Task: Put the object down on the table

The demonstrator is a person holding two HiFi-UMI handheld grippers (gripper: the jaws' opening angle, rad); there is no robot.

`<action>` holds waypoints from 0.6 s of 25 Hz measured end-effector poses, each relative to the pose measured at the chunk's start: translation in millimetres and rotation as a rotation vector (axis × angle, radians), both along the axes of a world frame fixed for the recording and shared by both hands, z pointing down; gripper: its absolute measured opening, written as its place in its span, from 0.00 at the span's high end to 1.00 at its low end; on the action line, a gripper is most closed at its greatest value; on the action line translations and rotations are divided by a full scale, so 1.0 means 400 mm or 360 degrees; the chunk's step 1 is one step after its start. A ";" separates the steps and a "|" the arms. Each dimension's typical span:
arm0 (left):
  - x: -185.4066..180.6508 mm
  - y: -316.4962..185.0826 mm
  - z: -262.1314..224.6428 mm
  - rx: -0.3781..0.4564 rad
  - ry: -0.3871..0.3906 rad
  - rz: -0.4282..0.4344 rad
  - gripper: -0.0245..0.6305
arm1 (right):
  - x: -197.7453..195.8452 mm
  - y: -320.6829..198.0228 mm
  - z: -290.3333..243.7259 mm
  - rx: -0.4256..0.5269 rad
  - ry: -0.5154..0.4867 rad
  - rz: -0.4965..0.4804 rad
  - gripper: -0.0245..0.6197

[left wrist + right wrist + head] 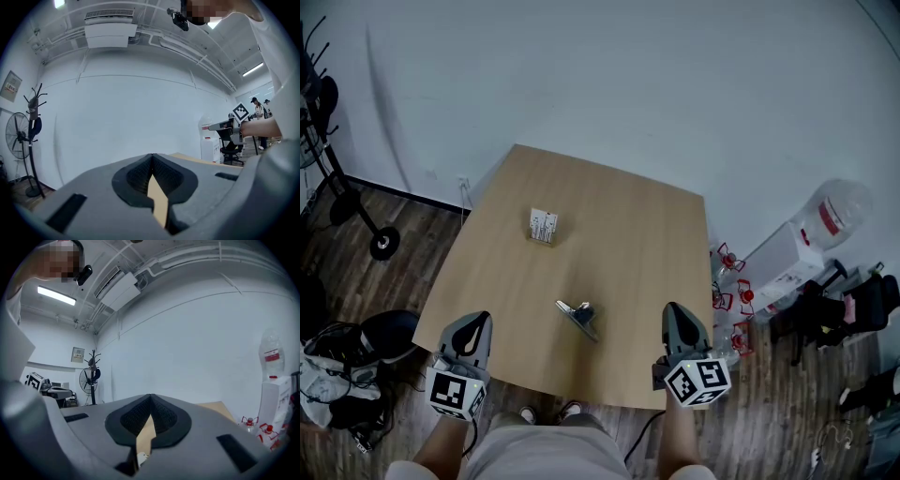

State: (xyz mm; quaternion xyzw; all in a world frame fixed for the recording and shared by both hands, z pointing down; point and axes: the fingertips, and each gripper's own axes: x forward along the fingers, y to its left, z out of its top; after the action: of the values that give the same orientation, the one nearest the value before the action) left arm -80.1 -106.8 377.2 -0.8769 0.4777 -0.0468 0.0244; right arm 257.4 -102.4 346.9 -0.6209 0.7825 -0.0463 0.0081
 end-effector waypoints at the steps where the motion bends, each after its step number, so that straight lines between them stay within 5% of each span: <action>1: -0.005 -0.003 -0.004 0.0005 0.0007 -0.0009 0.95 | 0.002 0.008 -0.015 0.0024 0.0018 0.0006 0.96; 15: -0.090 -0.025 -0.088 0.0079 0.0073 -0.0139 0.95 | 0.059 0.119 -0.115 0.0151 0.0207 0.0215 0.96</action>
State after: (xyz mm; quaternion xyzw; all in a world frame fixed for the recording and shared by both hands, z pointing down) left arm -116.1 -116.7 342.0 -0.8552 0.5169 -0.0158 0.0333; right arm 281.1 -55.0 301.0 -0.6729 0.7390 0.0318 -0.0102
